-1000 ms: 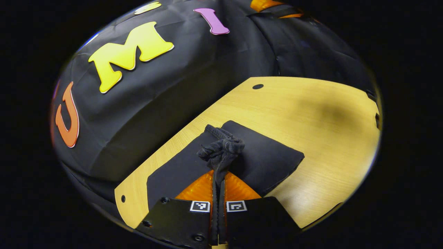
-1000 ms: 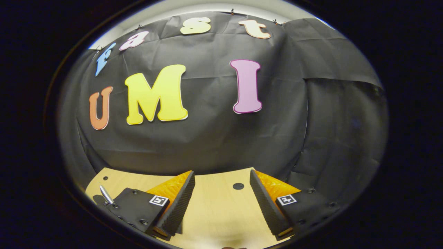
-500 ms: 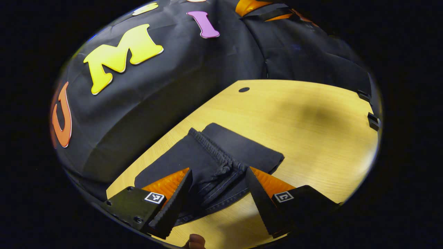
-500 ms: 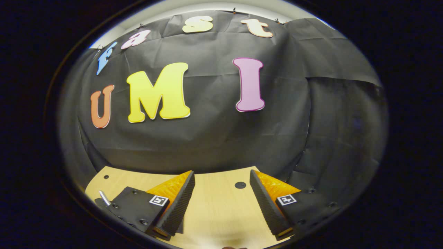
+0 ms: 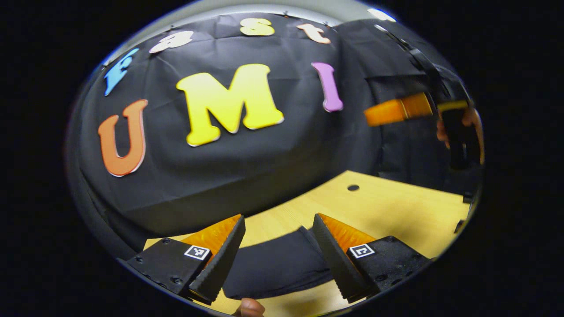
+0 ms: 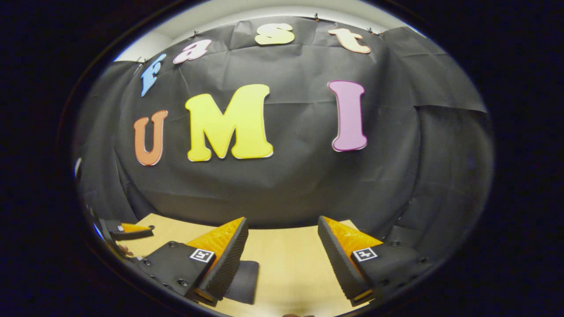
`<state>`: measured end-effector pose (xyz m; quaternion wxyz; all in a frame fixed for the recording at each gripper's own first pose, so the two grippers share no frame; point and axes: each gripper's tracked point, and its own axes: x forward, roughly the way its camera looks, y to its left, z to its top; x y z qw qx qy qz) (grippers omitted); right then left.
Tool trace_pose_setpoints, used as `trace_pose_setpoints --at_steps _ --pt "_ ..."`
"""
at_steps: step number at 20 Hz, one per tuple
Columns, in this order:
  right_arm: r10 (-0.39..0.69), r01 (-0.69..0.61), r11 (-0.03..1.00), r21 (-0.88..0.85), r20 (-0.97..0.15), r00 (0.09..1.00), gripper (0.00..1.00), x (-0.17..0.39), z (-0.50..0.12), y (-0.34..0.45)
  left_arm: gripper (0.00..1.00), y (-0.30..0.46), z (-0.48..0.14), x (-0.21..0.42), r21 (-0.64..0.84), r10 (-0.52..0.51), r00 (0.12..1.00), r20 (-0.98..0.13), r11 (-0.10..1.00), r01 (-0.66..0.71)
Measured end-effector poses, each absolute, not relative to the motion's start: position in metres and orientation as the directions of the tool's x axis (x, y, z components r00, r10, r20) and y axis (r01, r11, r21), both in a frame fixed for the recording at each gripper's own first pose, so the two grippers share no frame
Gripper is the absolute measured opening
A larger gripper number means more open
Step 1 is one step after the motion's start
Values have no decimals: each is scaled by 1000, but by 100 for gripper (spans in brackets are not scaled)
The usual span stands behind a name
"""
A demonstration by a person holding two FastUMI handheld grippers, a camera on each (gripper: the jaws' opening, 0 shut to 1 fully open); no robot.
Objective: Grasp the waist and the cuffs of the jeans and fold them to make the two legs overlap; first hold the waist and fold one-third of the jeans toward the cuffs, then hold the cuffs and fold the remaining one-third in the same direction to finish folding.
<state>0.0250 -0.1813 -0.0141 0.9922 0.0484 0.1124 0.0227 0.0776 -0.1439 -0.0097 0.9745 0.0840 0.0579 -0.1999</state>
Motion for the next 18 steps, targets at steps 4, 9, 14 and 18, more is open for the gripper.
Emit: trace_pose_setpoints --at_steps 4,9,14,18 --pt "131 -110 988 107 -213 968 98 30 -11 -138 98 -86 41 88 60 -259 965 -48 963 262" --pt "171 -153 983 103 -194 966 95 32 -7 -100 100 -57 59 68 -43 -184 983 11 982 184" --pt "210 -192 976 106 -202 957 98 23 -12 -72 99 -44 62 65 -42 -131 991 5 991 131" --pt "224 -205 972 115 -191 956 98 23 -10 -67 94 -37 53 64 -34 -105 994 -18 994 104"
